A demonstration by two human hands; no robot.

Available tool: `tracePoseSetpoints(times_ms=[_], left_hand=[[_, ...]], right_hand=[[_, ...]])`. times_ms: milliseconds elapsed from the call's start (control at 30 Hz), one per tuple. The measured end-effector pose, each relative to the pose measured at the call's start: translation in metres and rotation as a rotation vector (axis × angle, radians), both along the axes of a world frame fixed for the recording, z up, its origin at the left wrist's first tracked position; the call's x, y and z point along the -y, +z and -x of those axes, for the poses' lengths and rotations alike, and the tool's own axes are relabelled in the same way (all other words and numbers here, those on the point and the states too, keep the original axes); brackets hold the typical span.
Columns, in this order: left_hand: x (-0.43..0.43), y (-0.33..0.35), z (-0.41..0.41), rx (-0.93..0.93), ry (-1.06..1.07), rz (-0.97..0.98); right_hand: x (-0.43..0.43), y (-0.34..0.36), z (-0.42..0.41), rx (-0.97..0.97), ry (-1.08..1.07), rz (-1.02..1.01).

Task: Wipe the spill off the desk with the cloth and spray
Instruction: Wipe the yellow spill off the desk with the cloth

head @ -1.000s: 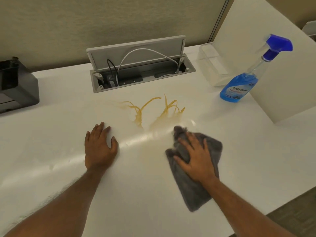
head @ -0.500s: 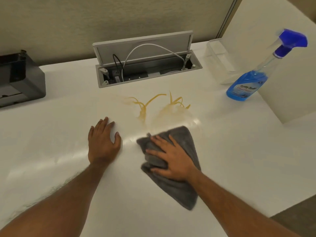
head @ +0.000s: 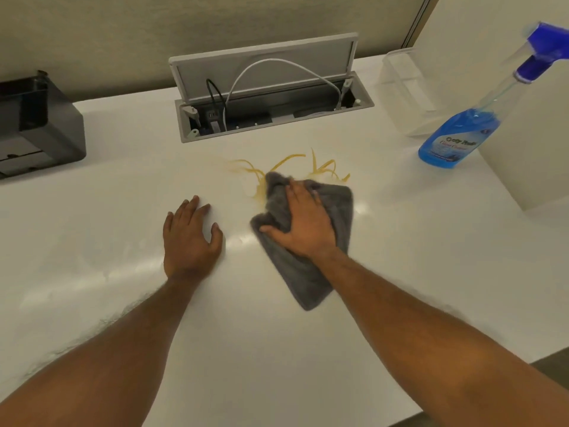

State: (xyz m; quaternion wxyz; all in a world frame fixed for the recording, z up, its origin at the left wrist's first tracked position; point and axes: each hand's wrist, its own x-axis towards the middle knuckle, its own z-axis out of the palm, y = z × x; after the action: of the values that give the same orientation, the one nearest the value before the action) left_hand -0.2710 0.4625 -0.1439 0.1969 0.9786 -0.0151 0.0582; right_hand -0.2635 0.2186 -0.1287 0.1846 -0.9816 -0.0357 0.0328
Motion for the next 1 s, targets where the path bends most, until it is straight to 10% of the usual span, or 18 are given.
tracePoseSetpoints(times_ms=[167, 533, 900, 1000], left_hand=[[0.000, 0.003, 0.000, 0.009, -0.007, -0.002], [0.002, 0.002, 0.001, 0.006, 0.006, 0.000], [-0.004, 0.010, 0.004, 0.026, -0.006, 0.272], [-0.004, 0.008, 0.004, 0.022, -0.007, 0.258]], right_hand=[[-0.007, 0.001, 0.090, 0.045, 0.364, -0.058], [0.047, 0.001, 0.046, -0.055, -0.151, 0.221], [-0.025, -0.009, 0.077, 0.041, 0.378, -0.016], [0.028, -0.008, 0.080, 0.066, 0.228, 0.043]])
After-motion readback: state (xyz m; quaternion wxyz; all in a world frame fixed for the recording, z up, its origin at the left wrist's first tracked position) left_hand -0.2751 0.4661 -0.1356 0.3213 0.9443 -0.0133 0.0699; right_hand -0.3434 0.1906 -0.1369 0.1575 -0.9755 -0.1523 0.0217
